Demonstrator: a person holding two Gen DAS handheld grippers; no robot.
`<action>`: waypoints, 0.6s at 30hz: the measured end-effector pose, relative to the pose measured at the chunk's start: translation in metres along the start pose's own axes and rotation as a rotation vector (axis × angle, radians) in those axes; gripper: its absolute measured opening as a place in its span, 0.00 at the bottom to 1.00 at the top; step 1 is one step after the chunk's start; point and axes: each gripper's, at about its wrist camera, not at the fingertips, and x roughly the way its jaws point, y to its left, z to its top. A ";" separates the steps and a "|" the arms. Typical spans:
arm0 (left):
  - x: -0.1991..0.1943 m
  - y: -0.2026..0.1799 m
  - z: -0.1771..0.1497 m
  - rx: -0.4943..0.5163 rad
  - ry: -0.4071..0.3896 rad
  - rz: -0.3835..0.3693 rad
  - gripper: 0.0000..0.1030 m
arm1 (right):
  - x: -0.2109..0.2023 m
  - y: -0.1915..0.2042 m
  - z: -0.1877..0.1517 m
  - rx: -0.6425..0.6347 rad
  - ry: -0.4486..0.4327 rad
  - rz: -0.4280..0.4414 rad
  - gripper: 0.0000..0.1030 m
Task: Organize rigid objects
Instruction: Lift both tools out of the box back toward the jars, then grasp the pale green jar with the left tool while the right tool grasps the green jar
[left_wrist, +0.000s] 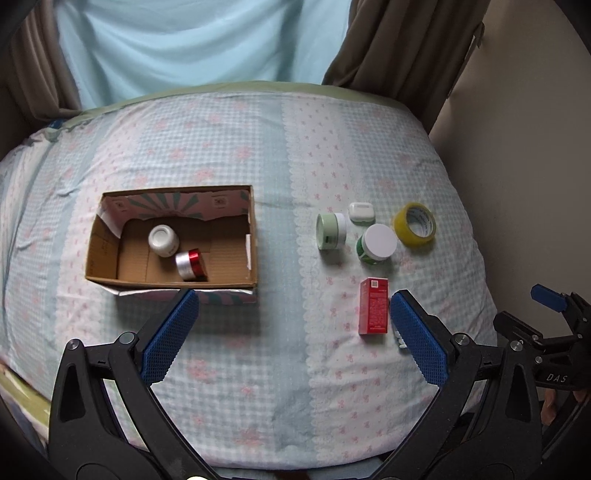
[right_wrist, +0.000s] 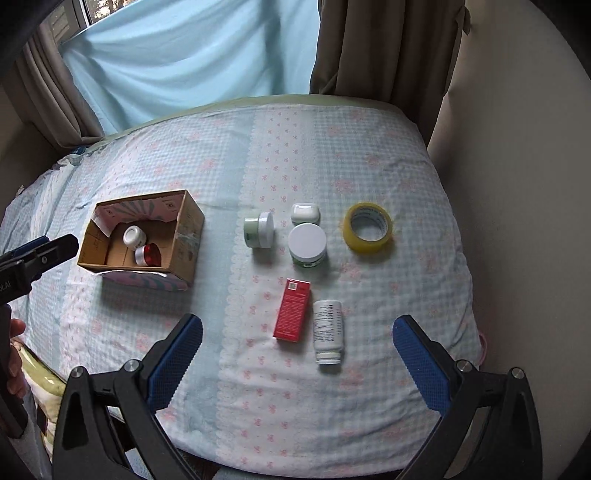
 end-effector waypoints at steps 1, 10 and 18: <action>0.007 -0.010 -0.001 0.005 0.011 0.002 1.00 | 0.005 -0.011 -0.001 0.006 0.010 0.006 1.00; 0.080 -0.071 0.008 0.061 0.094 0.027 1.00 | 0.067 -0.068 -0.002 0.058 0.081 0.047 1.00; 0.172 -0.081 0.031 0.072 0.160 0.046 1.00 | 0.142 -0.080 0.012 0.049 0.119 0.067 1.00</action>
